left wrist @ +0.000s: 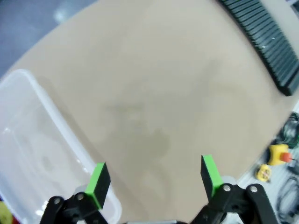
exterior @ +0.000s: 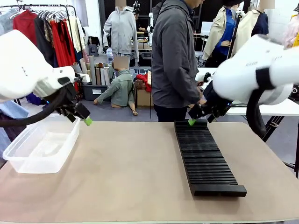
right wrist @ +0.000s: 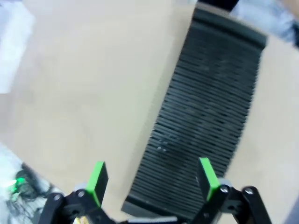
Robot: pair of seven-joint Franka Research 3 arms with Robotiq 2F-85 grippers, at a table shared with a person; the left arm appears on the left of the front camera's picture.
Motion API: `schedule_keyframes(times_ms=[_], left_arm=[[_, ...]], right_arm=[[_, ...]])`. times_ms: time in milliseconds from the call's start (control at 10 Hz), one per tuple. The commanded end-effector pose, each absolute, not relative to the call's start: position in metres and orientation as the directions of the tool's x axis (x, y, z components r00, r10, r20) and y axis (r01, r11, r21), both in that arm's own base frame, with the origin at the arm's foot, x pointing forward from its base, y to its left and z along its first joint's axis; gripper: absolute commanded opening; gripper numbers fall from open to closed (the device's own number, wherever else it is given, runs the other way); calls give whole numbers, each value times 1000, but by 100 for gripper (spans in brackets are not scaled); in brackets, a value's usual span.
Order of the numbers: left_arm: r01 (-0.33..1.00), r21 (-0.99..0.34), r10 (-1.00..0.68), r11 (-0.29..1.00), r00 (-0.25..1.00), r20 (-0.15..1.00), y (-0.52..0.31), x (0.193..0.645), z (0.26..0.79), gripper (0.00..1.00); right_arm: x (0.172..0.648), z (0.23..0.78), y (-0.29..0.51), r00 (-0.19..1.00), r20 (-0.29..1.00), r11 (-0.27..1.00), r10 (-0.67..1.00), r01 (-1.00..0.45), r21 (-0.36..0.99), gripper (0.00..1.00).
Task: Sort PCBs into racks and boxes based on the side picked up.
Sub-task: Pick up the Blank PCB handed by the Human.
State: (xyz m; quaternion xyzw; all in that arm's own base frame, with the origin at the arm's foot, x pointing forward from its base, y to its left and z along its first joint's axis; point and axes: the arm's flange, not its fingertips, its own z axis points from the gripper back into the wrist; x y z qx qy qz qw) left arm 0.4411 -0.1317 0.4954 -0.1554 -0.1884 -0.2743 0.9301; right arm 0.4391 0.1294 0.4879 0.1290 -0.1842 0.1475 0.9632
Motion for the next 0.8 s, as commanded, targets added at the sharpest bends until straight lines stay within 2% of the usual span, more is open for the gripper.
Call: schedule_keyframes(times_ms=[0,200,400,700], left_arm=[[578,-362,-406,732,796,449,-107,455,497,100],[558,-587,-287,586,821,493,-65,455,503,100],[515,-726,-160,457,850,502,-17,452,504,100],[480,-810,1,338,860,510,38,435,506,100]], right_arm=[[448,507,103,921,359,862,153,-302,408,100],[442,527,65,922,386,711,14,-280,645,100],[433,532,25,941,337,543,-15,-275,793,100],[413,528,-40,931,356,324,-77,-315,892,100]])
